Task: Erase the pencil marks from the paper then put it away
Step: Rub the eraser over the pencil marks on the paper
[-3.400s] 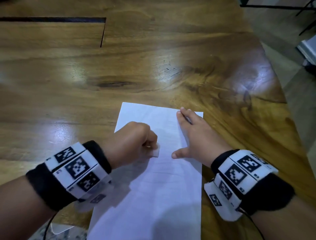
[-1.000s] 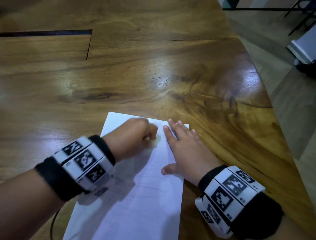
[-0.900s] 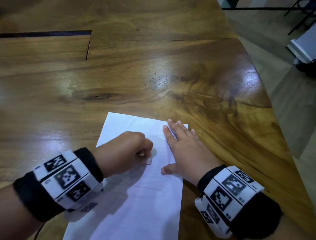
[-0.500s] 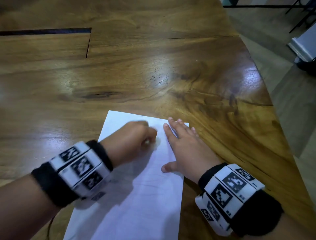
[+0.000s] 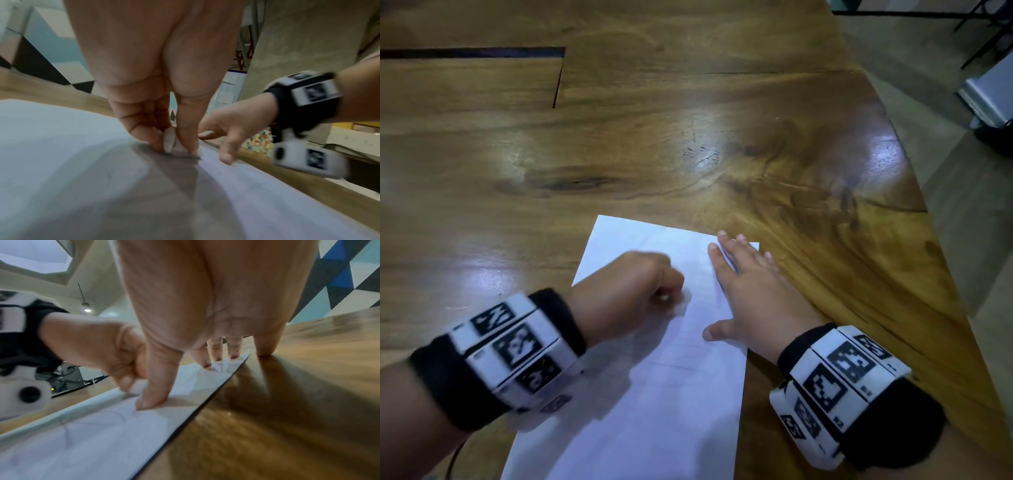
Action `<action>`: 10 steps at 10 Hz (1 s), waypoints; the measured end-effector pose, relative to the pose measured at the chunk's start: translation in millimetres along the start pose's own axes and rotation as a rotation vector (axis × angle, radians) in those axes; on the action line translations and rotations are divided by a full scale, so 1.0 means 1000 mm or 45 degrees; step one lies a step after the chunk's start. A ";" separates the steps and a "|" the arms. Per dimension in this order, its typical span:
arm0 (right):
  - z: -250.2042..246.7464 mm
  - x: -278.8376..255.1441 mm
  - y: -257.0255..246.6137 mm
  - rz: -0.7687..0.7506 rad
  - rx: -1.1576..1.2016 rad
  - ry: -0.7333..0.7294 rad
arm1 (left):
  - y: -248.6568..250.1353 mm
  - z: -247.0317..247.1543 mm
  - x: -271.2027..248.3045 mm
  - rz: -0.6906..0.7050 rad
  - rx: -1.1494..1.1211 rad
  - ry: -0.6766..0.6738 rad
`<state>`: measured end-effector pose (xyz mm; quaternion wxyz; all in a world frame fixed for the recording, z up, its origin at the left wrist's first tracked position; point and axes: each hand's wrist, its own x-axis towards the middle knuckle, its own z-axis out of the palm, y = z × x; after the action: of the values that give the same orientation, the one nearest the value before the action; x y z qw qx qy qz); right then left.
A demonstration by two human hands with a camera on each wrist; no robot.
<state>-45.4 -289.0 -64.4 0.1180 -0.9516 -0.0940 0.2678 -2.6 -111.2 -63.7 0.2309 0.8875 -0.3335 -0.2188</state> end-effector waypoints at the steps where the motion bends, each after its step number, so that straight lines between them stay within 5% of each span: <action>1: 0.000 0.000 0.000 0.002 0.002 -0.003 | -0.004 0.001 -0.010 -0.036 0.001 -0.138; 3: 0.000 0.000 0.000 -0.002 0.018 0.010 | 0.000 -0.004 0.030 -0.019 0.066 0.130; 5: 0.001 -0.001 0.001 -0.007 0.006 0.006 | 0.001 0.009 -0.011 0.036 -0.078 -0.127; 7: 0.001 -0.001 0.001 -0.007 0.012 0.011 | -0.001 -0.001 0.030 -0.029 0.031 0.113; 9: 0.001 -0.001 0.001 -0.003 0.001 -0.001 | 0.005 0.008 -0.012 0.043 -0.034 -0.214; 10: 0.000 -0.001 0.001 -0.004 0.011 0.009 | 0.006 0.000 0.014 0.022 0.008 -0.016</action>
<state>-46.2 -289.7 -64.3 0.1228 -0.9518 -0.0940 0.2647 4.0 -125.1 -64.2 0.2278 0.8839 -0.3432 -0.2215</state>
